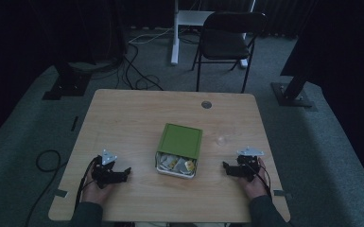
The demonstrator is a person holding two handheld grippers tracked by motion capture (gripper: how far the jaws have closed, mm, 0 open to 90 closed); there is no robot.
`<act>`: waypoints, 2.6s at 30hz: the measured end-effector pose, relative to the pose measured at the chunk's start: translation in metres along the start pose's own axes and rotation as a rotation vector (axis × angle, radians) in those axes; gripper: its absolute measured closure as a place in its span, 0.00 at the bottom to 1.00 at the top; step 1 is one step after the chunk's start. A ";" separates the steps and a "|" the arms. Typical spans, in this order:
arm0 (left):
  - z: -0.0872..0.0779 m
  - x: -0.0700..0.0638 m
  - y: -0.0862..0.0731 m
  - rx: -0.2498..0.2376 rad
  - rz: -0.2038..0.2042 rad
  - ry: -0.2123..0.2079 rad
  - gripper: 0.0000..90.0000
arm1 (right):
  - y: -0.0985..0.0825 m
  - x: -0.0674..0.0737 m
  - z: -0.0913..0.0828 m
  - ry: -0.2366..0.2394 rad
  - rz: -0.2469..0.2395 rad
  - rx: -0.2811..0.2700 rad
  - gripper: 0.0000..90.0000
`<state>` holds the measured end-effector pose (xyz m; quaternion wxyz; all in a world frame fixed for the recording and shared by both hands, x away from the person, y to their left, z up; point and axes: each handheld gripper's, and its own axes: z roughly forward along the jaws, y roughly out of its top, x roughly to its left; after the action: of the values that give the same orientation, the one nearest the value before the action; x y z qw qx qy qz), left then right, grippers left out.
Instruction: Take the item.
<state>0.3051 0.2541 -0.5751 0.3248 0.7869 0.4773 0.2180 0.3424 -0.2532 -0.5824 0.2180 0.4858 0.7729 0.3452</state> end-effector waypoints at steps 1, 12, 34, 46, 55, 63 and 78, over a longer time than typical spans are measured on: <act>0.000 -0.001 0.000 -0.002 0.011 -0.013 0.12 | 0.000 0.000 0.000 0.000 0.000 0.000 0.14; -0.004 -0.002 -0.001 0.009 0.028 -0.028 0.17 | -0.002 -0.001 -0.002 0.004 -0.003 -0.003 0.15; -0.009 -0.011 0.001 0.022 0.073 0.000 0.29 | -0.004 -0.002 -0.004 0.013 -0.012 -0.003 0.15; -0.017 -0.024 0.004 0.041 0.089 -0.072 0.45 | -0.006 -0.003 -0.007 0.011 -0.010 -0.001 0.15; -0.029 -0.029 0.011 -0.015 0.072 -0.133 0.46 | -0.008 -0.004 -0.009 0.019 -0.018 -0.002 0.15; -0.031 -0.040 0.017 0.001 0.117 -0.139 0.46 | -0.008 -0.003 -0.009 0.017 -0.015 -0.002 0.15; -0.051 -0.050 0.029 -0.061 0.160 -0.183 0.44 | -0.009 -0.003 -0.009 0.017 -0.014 -0.003 0.15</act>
<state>0.2665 0.2152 -0.5205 0.3722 0.8287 0.3747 0.1849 0.3324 -0.2614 -0.5828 0.2147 0.4772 0.7776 0.3487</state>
